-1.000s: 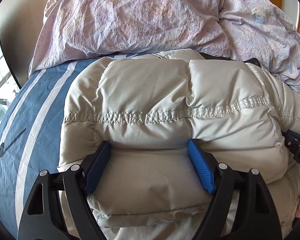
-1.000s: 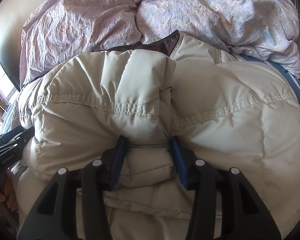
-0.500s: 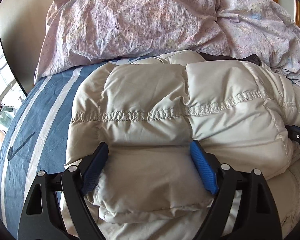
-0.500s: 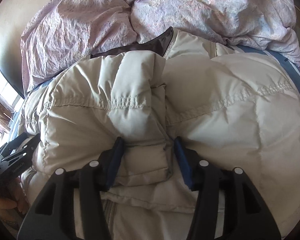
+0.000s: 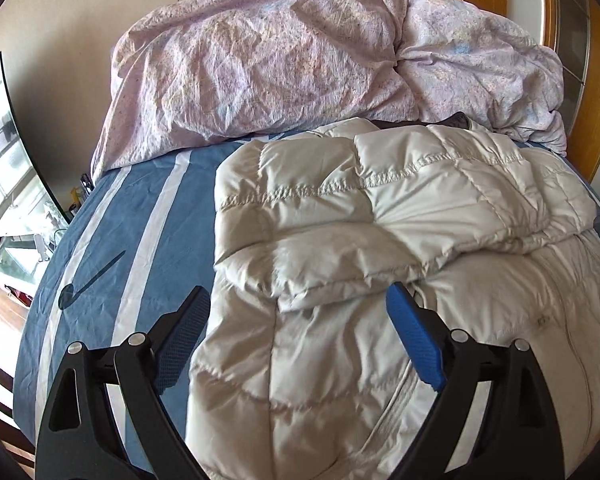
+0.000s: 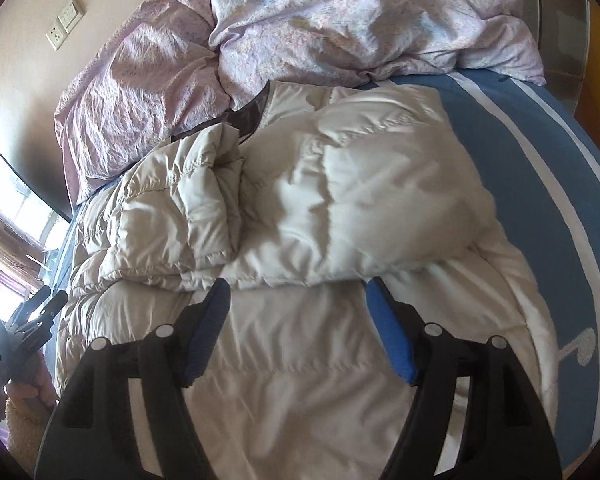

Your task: Fold large clothes

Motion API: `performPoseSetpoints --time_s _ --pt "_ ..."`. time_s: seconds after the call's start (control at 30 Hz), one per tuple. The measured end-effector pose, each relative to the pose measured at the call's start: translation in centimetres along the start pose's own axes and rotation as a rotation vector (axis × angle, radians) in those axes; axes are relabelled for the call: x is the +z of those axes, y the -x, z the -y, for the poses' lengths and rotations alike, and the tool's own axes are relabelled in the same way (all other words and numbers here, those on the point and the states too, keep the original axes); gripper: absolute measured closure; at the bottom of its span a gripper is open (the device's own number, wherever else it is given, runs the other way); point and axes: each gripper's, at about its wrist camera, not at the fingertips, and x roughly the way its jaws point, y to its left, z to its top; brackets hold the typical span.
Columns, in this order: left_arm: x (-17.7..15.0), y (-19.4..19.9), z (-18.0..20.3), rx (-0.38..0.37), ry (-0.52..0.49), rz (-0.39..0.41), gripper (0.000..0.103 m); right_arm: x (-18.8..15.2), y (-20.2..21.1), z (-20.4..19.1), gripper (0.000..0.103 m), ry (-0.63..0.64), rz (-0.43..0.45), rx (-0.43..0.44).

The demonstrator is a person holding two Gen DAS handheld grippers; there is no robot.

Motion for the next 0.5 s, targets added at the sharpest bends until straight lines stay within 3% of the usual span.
performPoseSetpoints --time_s 0.1,0.23,0.37,0.5 --pt "-2.2 2.0 -2.9 -0.034 0.015 -0.004 0.012 -1.3 2.7 3.4 0.029 -0.022 -0.008 -0.015" --pt "-5.1 3.6 -6.4 -0.143 0.073 -0.057 0.012 -3.3 4.9 8.2 0.027 -0.093 -0.049 -0.012" --pt "-7.6 4.1 -8.4 -0.237 0.138 -0.124 0.012 -5.6 5.8 12.0 0.027 -0.161 -0.108 -0.002" --pt "-9.6 4.4 -9.5 -0.308 0.202 -0.159 0.013 -7.6 7.1 14.3 0.027 -0.213 -0.112 0.017"
